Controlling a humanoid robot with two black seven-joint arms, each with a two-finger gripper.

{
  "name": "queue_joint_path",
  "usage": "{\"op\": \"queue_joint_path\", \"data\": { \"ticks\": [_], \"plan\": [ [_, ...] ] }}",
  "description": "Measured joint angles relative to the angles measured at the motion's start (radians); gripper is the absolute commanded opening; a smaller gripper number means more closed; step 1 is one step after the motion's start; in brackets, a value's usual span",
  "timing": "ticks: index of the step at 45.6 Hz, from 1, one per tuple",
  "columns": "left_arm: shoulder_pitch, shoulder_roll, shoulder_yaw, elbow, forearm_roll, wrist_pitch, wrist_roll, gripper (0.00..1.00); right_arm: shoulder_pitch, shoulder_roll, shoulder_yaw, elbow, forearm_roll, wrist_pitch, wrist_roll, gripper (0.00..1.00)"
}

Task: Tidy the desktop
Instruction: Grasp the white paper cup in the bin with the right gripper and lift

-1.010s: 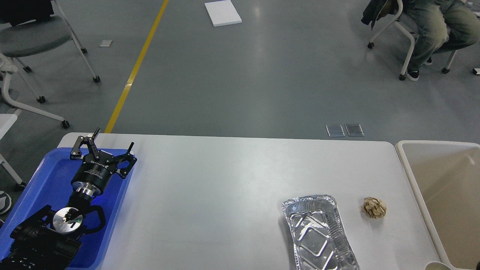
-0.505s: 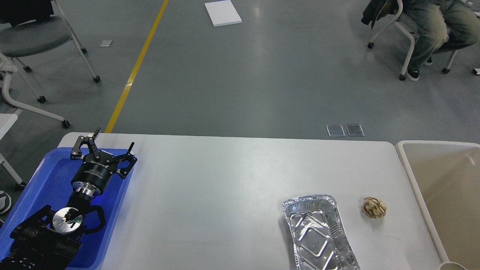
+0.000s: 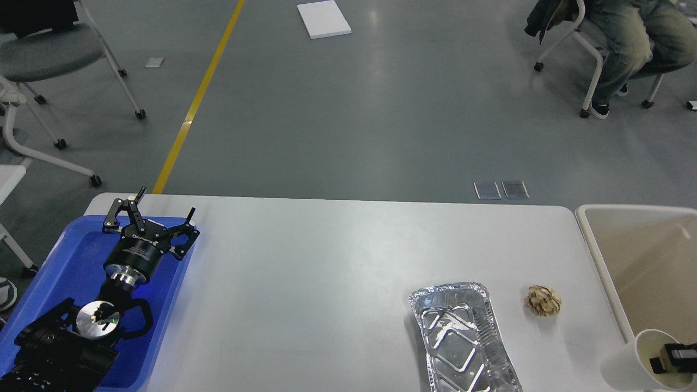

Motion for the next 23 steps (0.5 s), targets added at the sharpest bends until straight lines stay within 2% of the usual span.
{"op": "queue_joint_path", "data": {
  "ticks": [9, 23],
  "plan": [
    [0.0, 0.0, 0.0, 0.0, 0.0, 0.0, 0.0, 1.0, 0.223, 0.012, 0.001, 0.015, -0.002, 0.163, -0.007, 0.0],
    [0.0, 0.0, 0.0, 0.0, 0.0, 0.0, 0.0, 1.0, 0.448, 0.117, -0.001, -0.009, 0.003, 0.248, -0.011, 0.0]
  ]
}}
